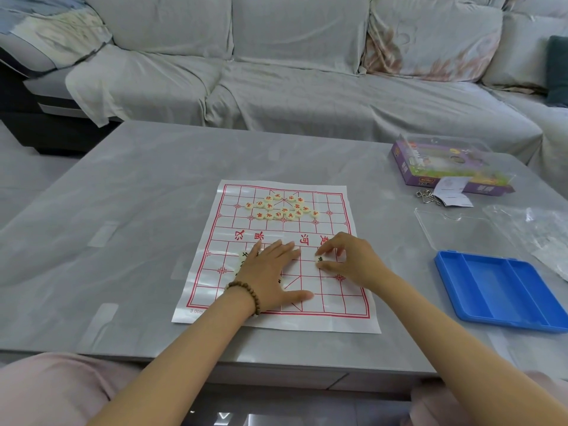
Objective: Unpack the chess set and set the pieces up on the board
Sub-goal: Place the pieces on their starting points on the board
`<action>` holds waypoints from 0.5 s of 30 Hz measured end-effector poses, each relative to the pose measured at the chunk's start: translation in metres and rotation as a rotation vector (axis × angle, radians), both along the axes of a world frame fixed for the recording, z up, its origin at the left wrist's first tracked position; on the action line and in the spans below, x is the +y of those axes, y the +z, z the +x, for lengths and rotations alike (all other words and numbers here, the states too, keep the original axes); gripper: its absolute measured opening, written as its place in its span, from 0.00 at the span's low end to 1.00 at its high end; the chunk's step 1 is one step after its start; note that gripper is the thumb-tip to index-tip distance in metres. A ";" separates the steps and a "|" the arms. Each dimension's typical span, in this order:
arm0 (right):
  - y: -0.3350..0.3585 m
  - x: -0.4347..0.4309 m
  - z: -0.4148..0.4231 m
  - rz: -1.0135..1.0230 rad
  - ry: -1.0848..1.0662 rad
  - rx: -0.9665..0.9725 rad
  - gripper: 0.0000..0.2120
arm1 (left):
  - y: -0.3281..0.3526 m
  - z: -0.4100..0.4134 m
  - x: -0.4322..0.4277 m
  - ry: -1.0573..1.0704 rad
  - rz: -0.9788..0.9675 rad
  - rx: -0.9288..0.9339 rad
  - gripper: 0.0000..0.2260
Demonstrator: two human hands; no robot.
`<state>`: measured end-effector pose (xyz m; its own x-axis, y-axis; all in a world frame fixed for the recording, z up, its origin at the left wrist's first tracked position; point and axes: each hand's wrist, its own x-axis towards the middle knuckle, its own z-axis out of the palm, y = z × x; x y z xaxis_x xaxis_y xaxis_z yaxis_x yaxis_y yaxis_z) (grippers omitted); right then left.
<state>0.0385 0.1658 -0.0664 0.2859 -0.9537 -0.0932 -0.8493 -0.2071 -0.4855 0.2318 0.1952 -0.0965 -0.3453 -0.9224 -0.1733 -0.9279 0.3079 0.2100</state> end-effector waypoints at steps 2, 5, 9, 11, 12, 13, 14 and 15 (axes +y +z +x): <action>0.000 0.001 -0.001 0.001 -0.005 -0.009 0.11 | 0.000 0.001 0.000 -0.003 0.002 0.001 0.40; -0.003 0.004 -0.001 -0.012 -0.008 -0.023 0.13 | 0.003 0.004 -0.001 0.000 -0.001 0.071 0.36; -0.002 0.011 0.005 -0.068 -0.012 -0.047 0.16 | 0.017 0.029 -0.001 0.114 -0.041 0.319 0.26; 0.000 0.018 0.014 -0.088 0.015 -0.084 0.14 | 0.023 0.050 0.004 0.155 -0.060 0.440 0.26; 0.001 0.021 0.019 -0.083 0.038 -0.109 0.13 | 0.026 0.060 0.008 0.171 -0.066 0.496 0.26; 0.002 0.025 0.024 -0.074 0.067 -0.126 0.13 | 0.027 0.068 0.012 0.187 -0.068 0.541 0.26; 0.002 0.028 0.029 -0.065 0.097 -0.133 0.12 | 0.028 0.074 0.016 0.197 -0.070 0.566 0.25; 0.002 0.030 0.035 -0.057 0.123 -0.134 0.12 | 0.028 0.078 0.020 0.201 -0.069 0.568 0.24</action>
<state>0.0734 0.1961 -0.0647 0.4071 -0.9134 0.0068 -0.7443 -0.3360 -0.5772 0.3101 0.2155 -0.0688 -0.1844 -0.9816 0.0494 -0.7178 0.1688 0.6754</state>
